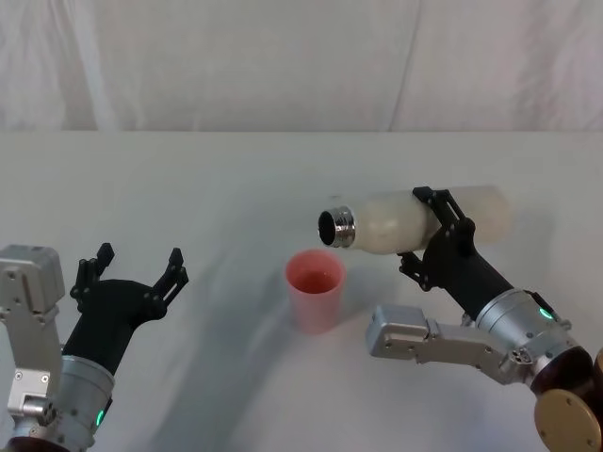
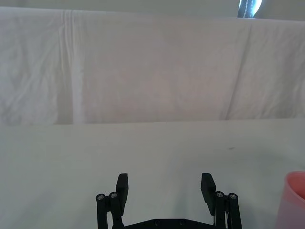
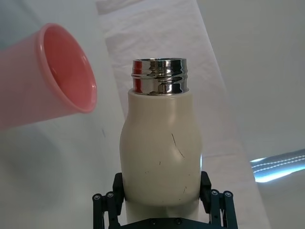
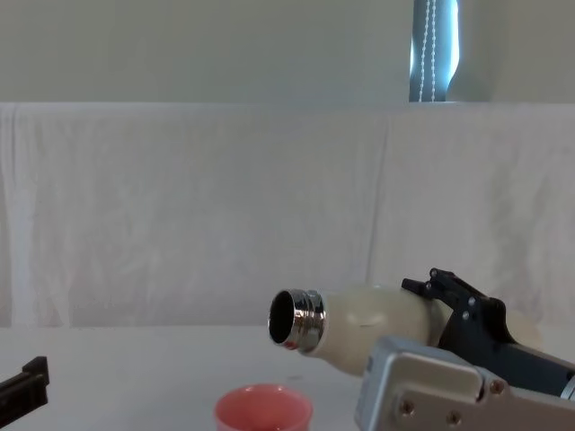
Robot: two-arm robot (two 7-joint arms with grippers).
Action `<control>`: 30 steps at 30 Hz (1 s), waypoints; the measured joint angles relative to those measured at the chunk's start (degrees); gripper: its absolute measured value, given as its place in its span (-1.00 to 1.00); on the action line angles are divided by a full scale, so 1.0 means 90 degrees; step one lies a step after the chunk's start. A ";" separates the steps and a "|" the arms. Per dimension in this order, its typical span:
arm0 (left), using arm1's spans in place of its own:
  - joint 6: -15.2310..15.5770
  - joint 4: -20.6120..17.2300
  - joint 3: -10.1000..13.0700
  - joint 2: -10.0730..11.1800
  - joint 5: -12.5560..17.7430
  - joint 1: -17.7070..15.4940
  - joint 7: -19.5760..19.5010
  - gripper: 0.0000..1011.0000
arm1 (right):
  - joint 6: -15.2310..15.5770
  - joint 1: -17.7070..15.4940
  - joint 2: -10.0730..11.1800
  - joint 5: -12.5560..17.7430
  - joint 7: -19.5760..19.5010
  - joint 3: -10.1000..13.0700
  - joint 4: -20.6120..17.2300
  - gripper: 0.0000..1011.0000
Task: Grasp the thermos with one hand and pour water into the cup lid.
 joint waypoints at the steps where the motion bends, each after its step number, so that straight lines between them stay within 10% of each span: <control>1: 0.0000 0.0000 0.0000 0.0000 0.0000 0.0000 0.0000 0.98 | 0.0012 0.0014 0.0020 -0.0033 0.0009 -0.0014 0.0000 0.88; 30: 0.0000 0.0000 0.0000 0.0000 0.0000 0.0000 0.0000 0.98 | 0.0107 0.0153 0.0254 -0.0527 -0.0081 -0.0284 0.0025 0.88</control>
